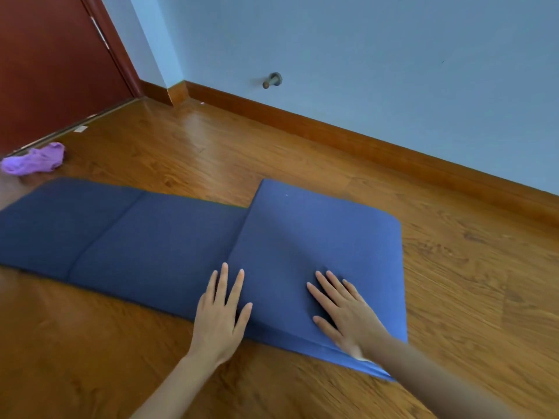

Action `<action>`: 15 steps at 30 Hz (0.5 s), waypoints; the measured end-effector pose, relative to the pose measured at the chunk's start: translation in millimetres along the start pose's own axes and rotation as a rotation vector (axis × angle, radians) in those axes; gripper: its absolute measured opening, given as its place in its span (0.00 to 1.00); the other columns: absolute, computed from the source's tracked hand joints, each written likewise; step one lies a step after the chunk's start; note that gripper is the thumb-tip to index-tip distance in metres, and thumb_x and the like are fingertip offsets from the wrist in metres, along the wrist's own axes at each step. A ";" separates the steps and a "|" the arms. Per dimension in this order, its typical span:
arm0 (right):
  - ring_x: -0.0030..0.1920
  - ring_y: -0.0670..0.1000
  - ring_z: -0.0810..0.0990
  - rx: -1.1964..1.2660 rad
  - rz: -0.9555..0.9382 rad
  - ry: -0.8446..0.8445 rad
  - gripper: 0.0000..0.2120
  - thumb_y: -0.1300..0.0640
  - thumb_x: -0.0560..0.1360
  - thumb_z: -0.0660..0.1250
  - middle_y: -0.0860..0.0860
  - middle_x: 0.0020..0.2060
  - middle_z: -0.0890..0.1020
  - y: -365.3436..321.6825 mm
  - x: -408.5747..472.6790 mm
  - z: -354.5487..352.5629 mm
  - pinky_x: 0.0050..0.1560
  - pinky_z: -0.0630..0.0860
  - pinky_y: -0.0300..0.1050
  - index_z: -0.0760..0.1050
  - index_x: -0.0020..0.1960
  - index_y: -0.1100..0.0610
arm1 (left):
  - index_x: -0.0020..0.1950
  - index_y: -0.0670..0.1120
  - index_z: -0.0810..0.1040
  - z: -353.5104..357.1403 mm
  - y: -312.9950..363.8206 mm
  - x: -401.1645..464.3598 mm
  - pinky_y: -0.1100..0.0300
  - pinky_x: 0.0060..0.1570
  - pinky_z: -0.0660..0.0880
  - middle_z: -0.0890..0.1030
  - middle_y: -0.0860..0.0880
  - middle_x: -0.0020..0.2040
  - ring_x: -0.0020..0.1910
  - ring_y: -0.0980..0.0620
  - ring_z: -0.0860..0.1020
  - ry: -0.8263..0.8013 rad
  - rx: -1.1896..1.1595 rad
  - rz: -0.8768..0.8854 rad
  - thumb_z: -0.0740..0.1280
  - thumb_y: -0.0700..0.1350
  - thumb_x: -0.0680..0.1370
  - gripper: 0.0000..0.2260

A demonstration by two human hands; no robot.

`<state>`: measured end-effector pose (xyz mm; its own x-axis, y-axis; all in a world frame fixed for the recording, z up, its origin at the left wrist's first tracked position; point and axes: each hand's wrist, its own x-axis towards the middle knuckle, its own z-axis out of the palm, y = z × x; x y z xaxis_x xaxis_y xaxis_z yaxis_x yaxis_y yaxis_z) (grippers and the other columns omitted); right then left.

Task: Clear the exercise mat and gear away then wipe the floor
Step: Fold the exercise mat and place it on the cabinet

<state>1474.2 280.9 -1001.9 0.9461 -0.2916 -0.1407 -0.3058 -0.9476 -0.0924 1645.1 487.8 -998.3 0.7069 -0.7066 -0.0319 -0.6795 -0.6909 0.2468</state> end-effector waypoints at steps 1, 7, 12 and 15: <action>0.72 0.55 0.64 -0.011 -0.007 0.000 0.27 0.40 0.81 0.42 0.52 0.72 0.66 0.4 0.6 1.9 0.68 0.53 0.50 0.61 0.73 0.52 | 0.76 0.53 0.49 2.2 2.8 -2.0 0.50 0.67 0.58 0.48 0.49 0.77 0.75 0.47 0.50 -0.005 -0.027 -0.026 0.36 0.65 0.77 0.30; 0.72 0.52 0.61 0.040 0.028 -0.006 0.27 0.41 0.80 0.42 0.50 0.71 0.68 -0.6 2.3 14.1 0.69 0.52 0.50 0.63 0.72 0.50 | 0.76 0.43 0.54 -9.9 19.0 36.2 0.47 0.66 0.62 0.65 0.45 0.73 0.69 0.43 0.66 -0.011 -0.372 -0.489 0.54 0.59 0.79 0.31; 0.73 0.53 0.60 0.063 -0.011 0.047 0.26 0.41 0.80 0.43 0.50 0.72 0.65 3.2 2.6 12.9 0.70 0.52 0.50 0.60 0.74 0.50 | 0.61 0.43 0.70 -20.1 5.6 51.1 0.54 0.54 0.69 0.77 0.47 0.57 0.57 0.45 0.75 -0.075 -0.393 -0.448 0.61 0.59 0.77 0.23; 0.74 0.52 0.57 0.094 -0.037 0.096 0.25 0.41 0.81 0.44 0.50 0.74 0.62 5.7 0.4 9.8 0.71 0.50 0.50 0.57 0.75 0.49 | 0.56 0.44 0.71 -26.8 2.8 52.3 0.54 0.51 0.72 0.77 0.50 0.53 0.52 0.48 0.76 -0.083 -0.434 -0.395 0.62 0.59 0.76 0.19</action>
<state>1471.7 276.7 -1012.1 0.9615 -0.2716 -0.0410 -0.2744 -0.9430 -0.1882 1685.5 453.1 -973.4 0.8601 -0.4304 -0.2737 -0.2131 -0.7907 0.5738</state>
